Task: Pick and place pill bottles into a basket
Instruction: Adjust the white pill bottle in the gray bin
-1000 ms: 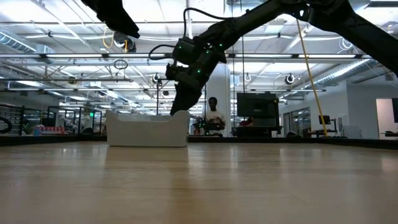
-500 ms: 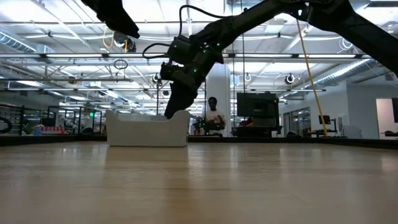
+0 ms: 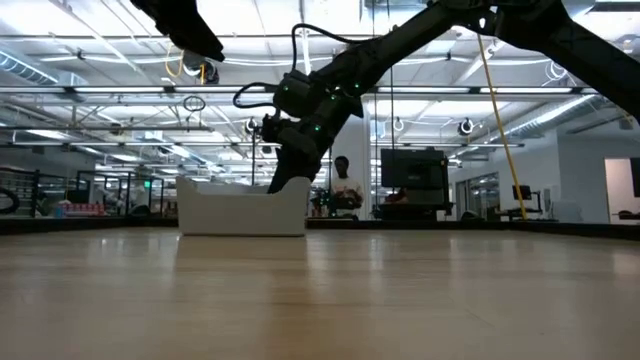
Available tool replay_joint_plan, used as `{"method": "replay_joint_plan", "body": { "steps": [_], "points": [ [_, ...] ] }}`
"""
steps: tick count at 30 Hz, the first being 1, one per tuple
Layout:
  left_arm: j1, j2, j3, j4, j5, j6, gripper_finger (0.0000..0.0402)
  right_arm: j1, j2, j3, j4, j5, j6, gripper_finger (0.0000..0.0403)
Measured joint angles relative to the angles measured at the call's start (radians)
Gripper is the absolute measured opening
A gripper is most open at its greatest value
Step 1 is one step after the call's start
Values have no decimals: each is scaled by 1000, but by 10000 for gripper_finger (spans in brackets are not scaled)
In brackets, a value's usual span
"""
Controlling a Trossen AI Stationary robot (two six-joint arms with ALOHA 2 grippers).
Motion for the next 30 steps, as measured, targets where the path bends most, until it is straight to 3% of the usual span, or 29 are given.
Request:
{"method": "replay_joint_plan", "body": {
  "steps": [26,30],
  "points": [
    [0,0,0,-22,0,-1,294,27,-3,0,-93,30,9,253],
    [0,0,0,-22,0,2,294,27,-2,-1,-92,30,10,234]
  ]
}}
